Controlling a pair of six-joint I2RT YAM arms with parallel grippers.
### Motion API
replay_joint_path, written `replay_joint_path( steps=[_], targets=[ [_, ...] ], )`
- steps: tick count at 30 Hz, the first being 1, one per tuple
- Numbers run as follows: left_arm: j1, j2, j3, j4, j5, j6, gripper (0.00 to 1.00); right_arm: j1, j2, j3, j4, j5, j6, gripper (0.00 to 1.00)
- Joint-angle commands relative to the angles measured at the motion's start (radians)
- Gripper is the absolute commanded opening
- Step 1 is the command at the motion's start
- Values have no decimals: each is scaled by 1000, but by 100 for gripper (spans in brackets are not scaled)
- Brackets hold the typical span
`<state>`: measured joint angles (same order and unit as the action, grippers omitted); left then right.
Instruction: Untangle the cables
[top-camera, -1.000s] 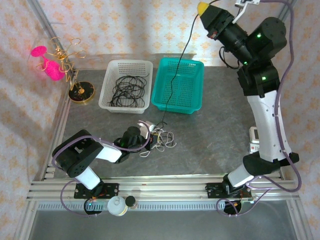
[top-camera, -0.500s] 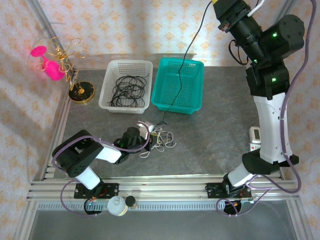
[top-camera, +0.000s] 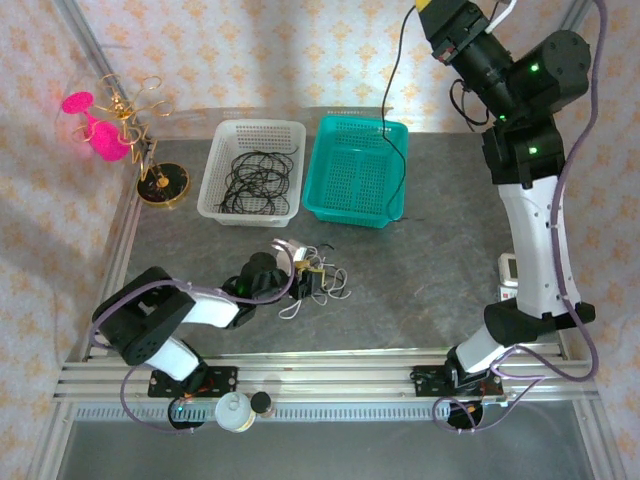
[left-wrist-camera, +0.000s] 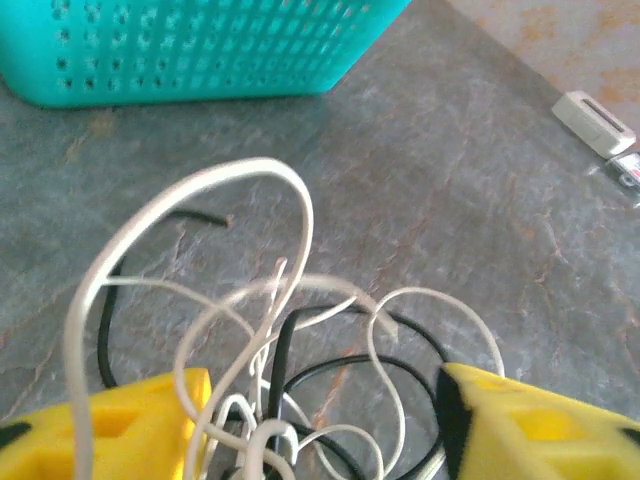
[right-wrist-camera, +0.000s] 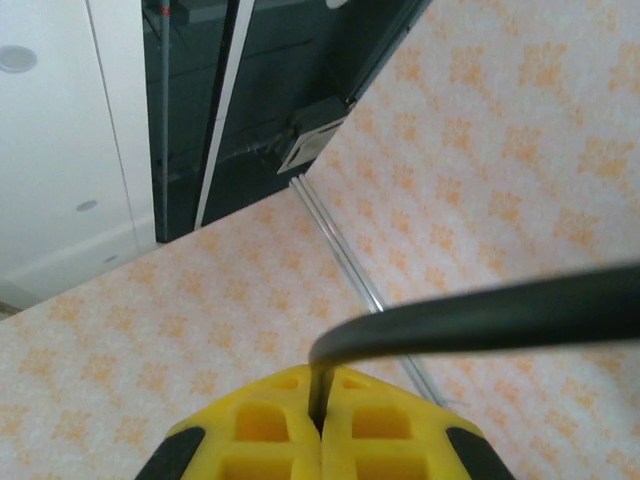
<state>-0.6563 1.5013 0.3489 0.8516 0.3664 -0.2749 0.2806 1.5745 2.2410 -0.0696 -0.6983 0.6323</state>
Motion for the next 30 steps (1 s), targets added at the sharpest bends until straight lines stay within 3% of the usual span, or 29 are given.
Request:
replay_joint_path(
  steps=[1,7,8,11,17,24,30],
  targets=[
    [-15,-98,9,-19,51,-3,73,-5,-20,-53,47,-38,18,0],
    [-16,-257,121,-176,215,7,85,-4,-64,-202,70,-48,9,0],
    [-16,-285,147,-207,231,9,92,-5,-68,-223,79,-59,9,0],
    [-15,-352,205,-302,195,5,99,-5,-80,-276,83,-90,4,0],
    [-13,-413,331,-510,110,61,99,-4,-134,-411,130,-124,10,0],
    [26,-349,553,-623,61,87,99,-3,-185,-546,175,-185,28,0],
    [61,-183,775,-640,216,146,99,-1,-231,-610,169,-205,-1,0]
  ],
)
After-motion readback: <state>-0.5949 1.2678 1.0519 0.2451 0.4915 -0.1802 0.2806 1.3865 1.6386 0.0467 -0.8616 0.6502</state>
